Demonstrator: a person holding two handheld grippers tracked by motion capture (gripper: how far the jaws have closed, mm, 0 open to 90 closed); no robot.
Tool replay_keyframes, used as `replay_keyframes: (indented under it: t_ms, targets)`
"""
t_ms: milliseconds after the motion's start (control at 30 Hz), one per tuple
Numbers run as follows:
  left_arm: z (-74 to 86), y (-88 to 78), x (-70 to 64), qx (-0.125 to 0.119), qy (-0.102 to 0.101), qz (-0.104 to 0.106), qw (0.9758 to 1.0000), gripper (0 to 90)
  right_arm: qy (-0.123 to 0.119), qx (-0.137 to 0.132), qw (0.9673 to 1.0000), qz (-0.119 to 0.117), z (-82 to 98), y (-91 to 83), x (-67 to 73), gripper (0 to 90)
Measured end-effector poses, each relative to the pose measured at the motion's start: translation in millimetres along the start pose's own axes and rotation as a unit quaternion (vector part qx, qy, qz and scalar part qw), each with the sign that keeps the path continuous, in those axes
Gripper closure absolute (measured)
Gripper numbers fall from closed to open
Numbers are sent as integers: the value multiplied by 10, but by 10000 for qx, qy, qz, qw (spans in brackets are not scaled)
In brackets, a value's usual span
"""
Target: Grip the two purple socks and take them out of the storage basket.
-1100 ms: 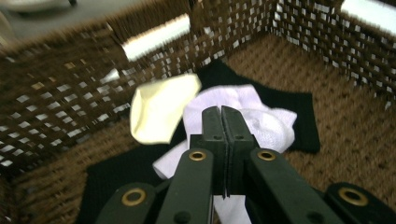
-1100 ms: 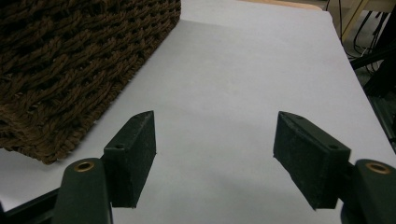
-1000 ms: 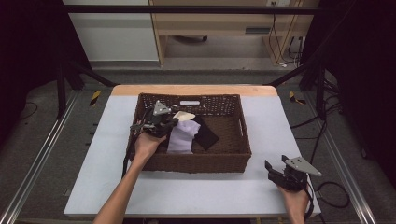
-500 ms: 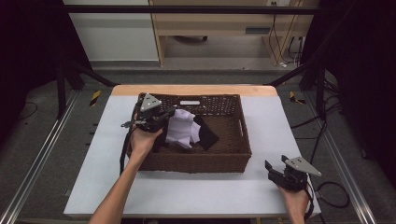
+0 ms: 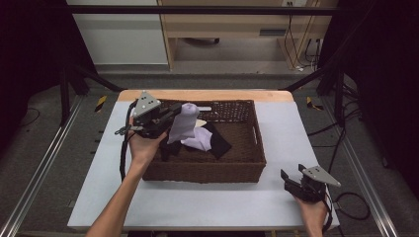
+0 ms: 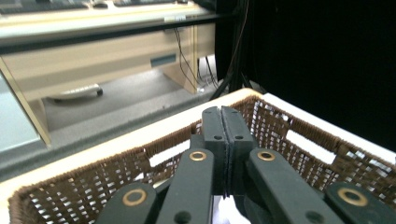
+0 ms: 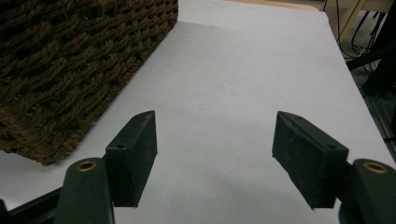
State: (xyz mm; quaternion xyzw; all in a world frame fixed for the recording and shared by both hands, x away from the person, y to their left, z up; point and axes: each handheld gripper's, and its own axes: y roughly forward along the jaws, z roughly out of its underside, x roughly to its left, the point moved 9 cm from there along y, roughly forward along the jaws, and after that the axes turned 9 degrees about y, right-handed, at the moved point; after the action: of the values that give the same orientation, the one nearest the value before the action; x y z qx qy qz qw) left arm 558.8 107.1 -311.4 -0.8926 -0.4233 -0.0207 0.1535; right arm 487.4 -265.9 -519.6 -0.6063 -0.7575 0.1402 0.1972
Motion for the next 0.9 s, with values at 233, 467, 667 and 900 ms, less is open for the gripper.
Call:
replay_keyframes:
  t_ms: [233,467,667,900]
  targets:
    - [-282,-247,-123,-282,147,57,9995,888,27,7,10000,-1,-1,-11,-1,311]
    - [-464,-502,-291,-472,323,217,9981,888,13,-13,10000,12,-3,-21,-2,311]
    - [-522,-782,-411,-639,198,427,9968,888,15,-15,10000,14,-5,-29,-6,311]
    - [-459,-999,-538,-653,271,576,9958,888,-2,-20,10000,20,-5,-32,0,311]
